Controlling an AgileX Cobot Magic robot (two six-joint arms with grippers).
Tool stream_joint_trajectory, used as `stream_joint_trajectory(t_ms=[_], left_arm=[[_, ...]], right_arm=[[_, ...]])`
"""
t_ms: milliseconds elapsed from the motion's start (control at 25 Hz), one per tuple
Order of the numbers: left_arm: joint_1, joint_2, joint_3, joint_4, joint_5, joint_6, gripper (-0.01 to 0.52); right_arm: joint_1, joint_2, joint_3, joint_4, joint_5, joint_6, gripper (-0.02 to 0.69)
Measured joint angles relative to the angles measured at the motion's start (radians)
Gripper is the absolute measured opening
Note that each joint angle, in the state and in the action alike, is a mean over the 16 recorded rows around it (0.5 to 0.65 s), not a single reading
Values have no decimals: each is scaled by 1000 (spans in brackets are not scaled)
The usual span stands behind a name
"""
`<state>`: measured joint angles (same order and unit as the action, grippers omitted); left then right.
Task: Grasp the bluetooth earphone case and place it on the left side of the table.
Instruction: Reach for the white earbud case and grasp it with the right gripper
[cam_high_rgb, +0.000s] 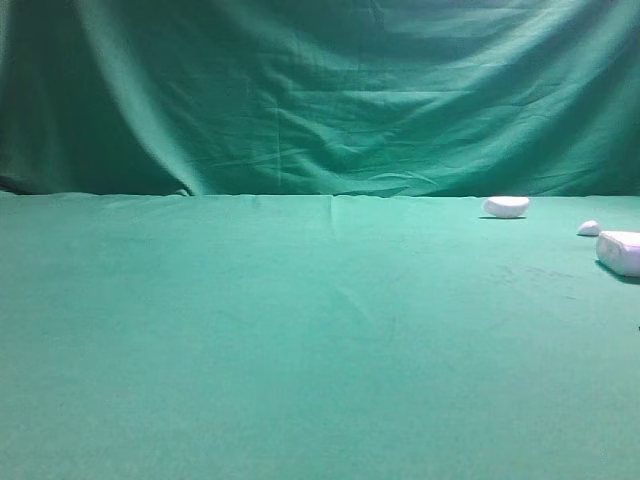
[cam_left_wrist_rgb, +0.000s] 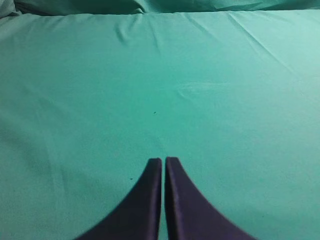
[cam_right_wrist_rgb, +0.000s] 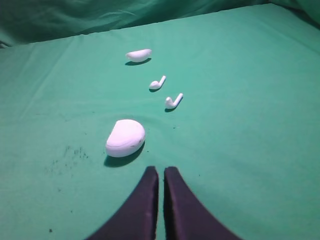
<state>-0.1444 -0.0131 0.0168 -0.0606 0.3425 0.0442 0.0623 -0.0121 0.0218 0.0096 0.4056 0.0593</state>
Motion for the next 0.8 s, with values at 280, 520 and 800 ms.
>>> stream_joint_trajectory(t_ms=[280, 520, 800], left_arm=[[0, 0, 0, 0, 0, 0, 0], [0, 0, 0, 0, 0, 0, 0], [0, 0, 0, 0, 0, 0, 0]], right_arm=[[0, 0, 0, 0, 0, 0, 0], [0, 0, 0, -2, -4, 0, 0], [0, 0, 3, 7, -109, 5, 0]])
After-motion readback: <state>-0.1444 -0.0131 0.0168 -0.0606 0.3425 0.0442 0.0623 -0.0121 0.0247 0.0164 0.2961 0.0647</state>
